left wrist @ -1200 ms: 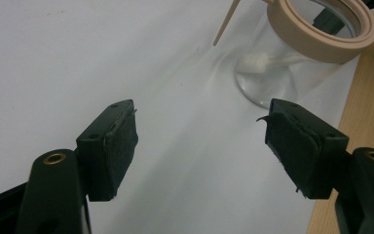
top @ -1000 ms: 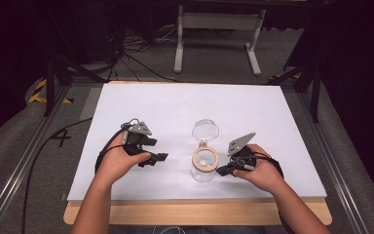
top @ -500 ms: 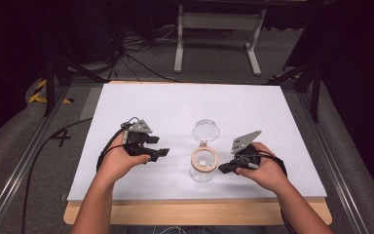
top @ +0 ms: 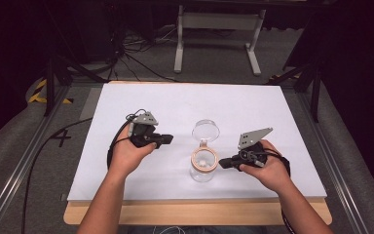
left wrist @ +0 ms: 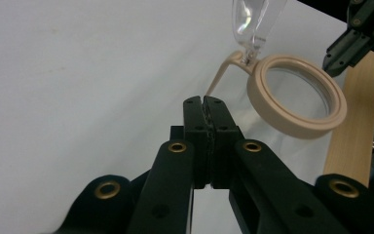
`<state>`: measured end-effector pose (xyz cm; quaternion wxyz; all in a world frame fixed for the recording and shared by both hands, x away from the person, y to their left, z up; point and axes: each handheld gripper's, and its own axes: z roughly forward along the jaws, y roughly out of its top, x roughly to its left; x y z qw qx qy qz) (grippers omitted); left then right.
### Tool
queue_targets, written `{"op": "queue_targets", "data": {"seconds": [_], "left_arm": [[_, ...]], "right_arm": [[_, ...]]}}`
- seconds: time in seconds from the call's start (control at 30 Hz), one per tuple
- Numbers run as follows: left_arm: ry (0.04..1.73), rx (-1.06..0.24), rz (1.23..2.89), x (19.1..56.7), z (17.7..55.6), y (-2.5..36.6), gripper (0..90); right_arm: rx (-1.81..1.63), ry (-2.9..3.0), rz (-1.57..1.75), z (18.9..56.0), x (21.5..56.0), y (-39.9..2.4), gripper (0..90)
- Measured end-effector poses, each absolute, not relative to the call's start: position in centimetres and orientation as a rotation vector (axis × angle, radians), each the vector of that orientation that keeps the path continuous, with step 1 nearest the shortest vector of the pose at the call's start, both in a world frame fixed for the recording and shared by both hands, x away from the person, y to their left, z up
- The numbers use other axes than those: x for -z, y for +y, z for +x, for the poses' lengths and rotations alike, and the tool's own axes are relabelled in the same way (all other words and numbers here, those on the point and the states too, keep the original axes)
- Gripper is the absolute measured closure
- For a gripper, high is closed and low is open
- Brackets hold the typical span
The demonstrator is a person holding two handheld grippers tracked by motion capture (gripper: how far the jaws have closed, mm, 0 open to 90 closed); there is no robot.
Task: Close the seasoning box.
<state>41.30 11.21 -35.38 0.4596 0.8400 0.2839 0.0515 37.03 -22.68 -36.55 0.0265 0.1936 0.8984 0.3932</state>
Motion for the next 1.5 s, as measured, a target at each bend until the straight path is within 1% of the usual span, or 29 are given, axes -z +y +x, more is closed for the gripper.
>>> {"op": "queue_targets", "data": {"seconds": [0.23, 0.43, 0.67, 0.83, 1.27, 1.33, 1.5], "left_arm": [[0.661, -0.091, 2.041, 35.1, 42.3, 9.9, 89.8], [0.669, -0.120, 2.028, 34.7, 43.2, 8.6, 89.8], [0.666, -0.112, 1.993, 34.1, 43.9, 7.4, 89.5], [0.638, -0.101, 1.988, 33.9, 43.7, 6.5, 88.7], [0.581, -0.091, 2.004, 33.4, 42.8, 6.3, 88.6], [0.562, -0.080, 2.019, 33.3, 42.4, 6.2, 87.7], [0.559, -0.120, 2.091, 33.1, 41.2, 6.5, 85.5]], "right_arm": [[-1.332, 2.705, 0.579, 36.8, 35.8, -22.7, 90.0], [-1.417, 2.643, 0.594, 36.8, 35.7, -22.8, 90.0], [-1.481, 2.606, 0.604, 37.2, 35.6, -22.3, 90.0], [-1.505, 2.591, 0.616, 37.5, 35.6, -22.0, 90.0], [-1.532, 2.571, 0.637, 37.8, 35.6, -21.8, 90.0], [-1.531, 2.579, 0.628, 37.7, 35.5, -21.7, 90.0], [-1.502, 2.611, 0.605, 37.5, 35.7, -21.5, 90.0]]}}
